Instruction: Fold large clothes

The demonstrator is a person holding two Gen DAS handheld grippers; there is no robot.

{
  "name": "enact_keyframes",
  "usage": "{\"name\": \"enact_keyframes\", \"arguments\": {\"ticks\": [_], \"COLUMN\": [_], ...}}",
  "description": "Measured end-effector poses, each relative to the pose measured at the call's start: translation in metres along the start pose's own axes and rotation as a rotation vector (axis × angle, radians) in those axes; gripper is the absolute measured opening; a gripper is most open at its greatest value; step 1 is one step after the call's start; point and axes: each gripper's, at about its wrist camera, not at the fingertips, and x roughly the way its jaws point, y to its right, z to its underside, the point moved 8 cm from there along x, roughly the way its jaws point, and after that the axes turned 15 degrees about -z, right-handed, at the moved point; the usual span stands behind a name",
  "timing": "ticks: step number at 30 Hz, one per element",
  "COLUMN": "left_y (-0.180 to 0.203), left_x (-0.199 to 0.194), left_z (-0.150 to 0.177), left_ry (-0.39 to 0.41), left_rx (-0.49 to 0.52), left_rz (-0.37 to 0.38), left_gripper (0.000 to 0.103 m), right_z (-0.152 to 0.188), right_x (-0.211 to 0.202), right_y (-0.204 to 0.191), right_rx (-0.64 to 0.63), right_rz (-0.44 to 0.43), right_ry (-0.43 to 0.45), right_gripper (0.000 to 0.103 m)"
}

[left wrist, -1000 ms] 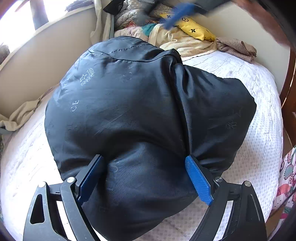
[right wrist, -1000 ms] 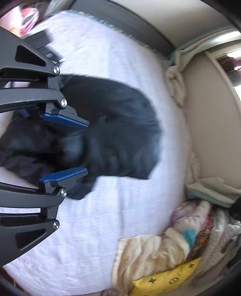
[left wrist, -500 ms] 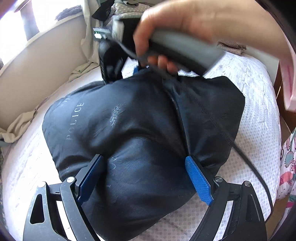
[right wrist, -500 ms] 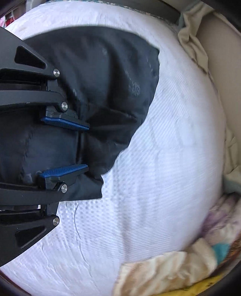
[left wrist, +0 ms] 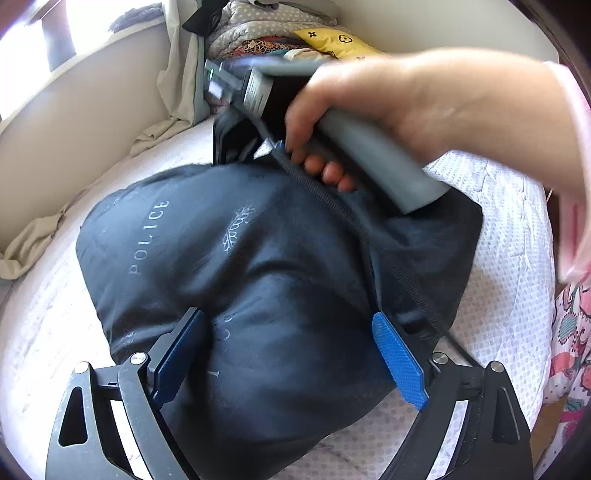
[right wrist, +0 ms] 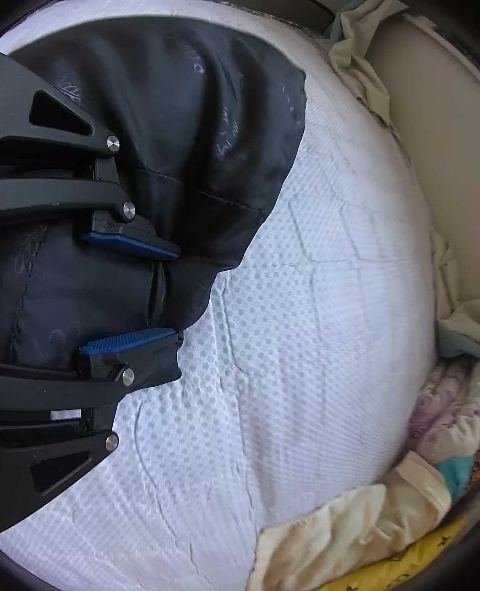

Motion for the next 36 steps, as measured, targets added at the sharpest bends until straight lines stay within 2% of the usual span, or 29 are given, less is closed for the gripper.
{"name": "enact_keyframes", "arguments": {"ticks": [2,3,5,8,11,13,17,20,22,24,26,29,32,34,36], "left_y": [-0.003,-0.004,-0.008,-0.01,-0.016,-0.017,-0.019,-0.019,-0.022,-0.027,-0.038,-0.066,-0.112,-0.134,-0.151], "left_x": [0.0,0.0,0.001,0.002,0.006,0.005,0.003,0.002,0.002,-0.001,-0.006,-0.016,-0.028,-0.029,-0.022], "left_z": [0.0,0.0,-0.001,-0.005,-0.007,-0.007,-0.004,-0.006,-0.007,-0.01,-0.014,-0.02,-0.025,-0.022,-0.014], "left_ry": [-0.004,-0.007,-0.015,-0.025,-0.03,-0.03,-0.036,-0.041,-0.047,-0.062,-0.083,-0.114,-0.123,-0.149,-0.212], "left_rx": [-0.009,-0.018,-0.029,-0.038,-0.044,-0.051,-0.065,-0.076,-0.086,-0.117,-0.17,-0.305,-0.492,-0.573,-0.623], "left_rz": [0.003,0.008,0.014,0.014,0.015,0.018,0.027,0.039,0.055,0.086,0.128,0.207,0.302,0.361,0.42], "left_gripper": [0.094,0.094,0.094,0.094,0.094,0.094,0.094,0.095,0.095,0.095,0.095,0.095,0.095,0.095,0.095], "right_z": [-0.001,-0.002,-0.001,0.009,0.032,0.05,0.07,0.081,0.082,0.088,0.094,0.1,0.103,0.105,0.107], "right_x": [-0.028,-0.043,-0.087,-0.148,-0.167,-0.166,-0.141,-0.115,-0.101,-0.088,-0.072,-0.06,-0.058,-0.056,-0.055], "right_y": [-0.004,-0.006,-0.014,-0.014,-0.013,-0.011,0.003,0.017,0.027,0.034,0.04,0.048,0.05,0.051,0.051], "right_rx": [0.043,0.062,0.094,0.098,0.085,0.082,0.059,0.124,0.149,0.177,0.219,0.3,0.304,0.305,0.305], "right_rz": [-0.057,-0.101,-0.222,-0.301,-0.353,-0.379,-0.337,-0.359,-0.362,-0.379,-0.427,-0.525,-0.556,-0.574,-0.589], "right_ry": [0.008,0.027,0.104,0.218,0.22,0.193,0.147,0.075,0.05,0.015,-0.028,-0.055,-0.058,-0.063,-0.069], "right_gripper": [0.045,0.059,0.08,0.086,0.09,0.091,0.091,0.092,0.099,0.101,0.101,0.101,0.101,0.101,0.101]}}
